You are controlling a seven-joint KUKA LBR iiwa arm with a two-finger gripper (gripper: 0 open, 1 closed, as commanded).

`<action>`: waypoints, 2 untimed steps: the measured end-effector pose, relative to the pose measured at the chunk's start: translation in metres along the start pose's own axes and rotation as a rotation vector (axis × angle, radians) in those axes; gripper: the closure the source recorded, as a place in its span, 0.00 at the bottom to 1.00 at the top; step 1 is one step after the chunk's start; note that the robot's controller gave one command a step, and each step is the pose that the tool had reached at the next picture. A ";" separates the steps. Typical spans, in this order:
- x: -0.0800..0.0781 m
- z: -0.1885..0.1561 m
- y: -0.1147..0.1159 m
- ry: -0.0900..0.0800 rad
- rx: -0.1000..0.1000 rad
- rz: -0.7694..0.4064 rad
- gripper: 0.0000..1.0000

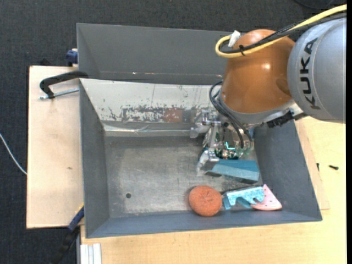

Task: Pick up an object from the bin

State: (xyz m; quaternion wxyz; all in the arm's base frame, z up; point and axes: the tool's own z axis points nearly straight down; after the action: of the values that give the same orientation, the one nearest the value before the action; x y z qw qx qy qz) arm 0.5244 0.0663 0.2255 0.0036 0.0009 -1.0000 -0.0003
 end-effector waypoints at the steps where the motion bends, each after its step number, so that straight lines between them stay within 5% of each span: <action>1: -0.002 -0.004 0.000 -0.008 -0.001 0.002 0.00; 2: -0.014 0.060 -0.042 -0.014 0.000 -0.036 0.00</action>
Offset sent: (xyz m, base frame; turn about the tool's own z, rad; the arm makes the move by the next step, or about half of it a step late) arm 0.0274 -0.1022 -0.1555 -0.0819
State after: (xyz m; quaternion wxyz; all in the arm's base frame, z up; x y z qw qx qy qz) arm 0.5385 0.0246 0.1655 -0.0033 0.0190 -0.9998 -0.0005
